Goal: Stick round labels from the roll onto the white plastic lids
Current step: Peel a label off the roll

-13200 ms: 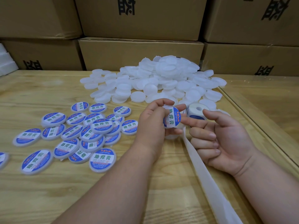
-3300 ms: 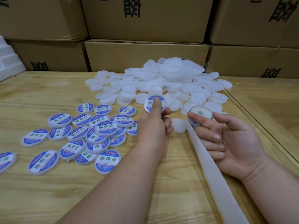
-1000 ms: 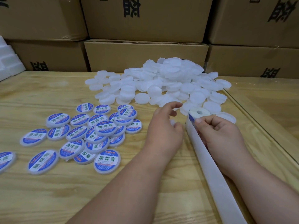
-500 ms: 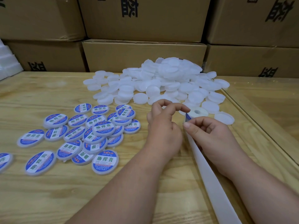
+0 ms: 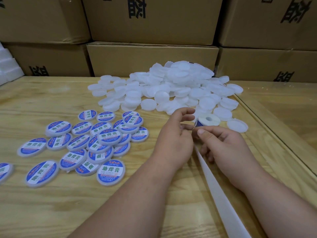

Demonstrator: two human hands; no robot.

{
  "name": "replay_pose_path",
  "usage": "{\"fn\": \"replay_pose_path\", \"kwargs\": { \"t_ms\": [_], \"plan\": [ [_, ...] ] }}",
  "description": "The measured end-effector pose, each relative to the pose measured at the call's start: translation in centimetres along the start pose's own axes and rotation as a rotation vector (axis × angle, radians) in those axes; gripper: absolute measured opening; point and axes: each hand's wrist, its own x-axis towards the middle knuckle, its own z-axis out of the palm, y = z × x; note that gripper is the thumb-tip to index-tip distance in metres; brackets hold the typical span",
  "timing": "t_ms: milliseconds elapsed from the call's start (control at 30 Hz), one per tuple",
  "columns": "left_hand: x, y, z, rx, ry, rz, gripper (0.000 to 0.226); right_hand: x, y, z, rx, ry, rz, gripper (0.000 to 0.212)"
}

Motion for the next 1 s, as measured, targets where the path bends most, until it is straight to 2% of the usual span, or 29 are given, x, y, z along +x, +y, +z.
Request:
{"fn": "replay_pose_path", "kwargs": {
  "t_ms": [200, 367, 567, 633, 1000],
  "plan": [
    [0.3, -0.1, 0.1, -0.018, 0.041, -0.065, 0.026, 0.2, 0.2, -0.2, 0.001, -0.025, 0.022, 0.025],
    [0.2, -0.3, 0.2, 0.073, 0.066, -0.043, 0.027, 0.5, 0.4, -0.4, 0.153, 0.01, 0.082, 0.041],
    [0.0, 0.0, 0.1, 0.019, 0.004, -0.059, 0.037, 0.5, 0.5, -0.3, 0.129, 0.086, 0.113, 0.03],
    [-0.2, 0.1, 0.2, -0.003, -0.038, -0.054, 0.041, 0.5, 0.5, -0.2, 0.107, 0.098, 0.116, 0.033],
    [-0.9, 0.5, 0.2, -0.132, -0.243, 0.012, 0.043, 0.4, -0.2, -0.1, 0.092, 0.136, 0.1, 0.025]
  ]
}}
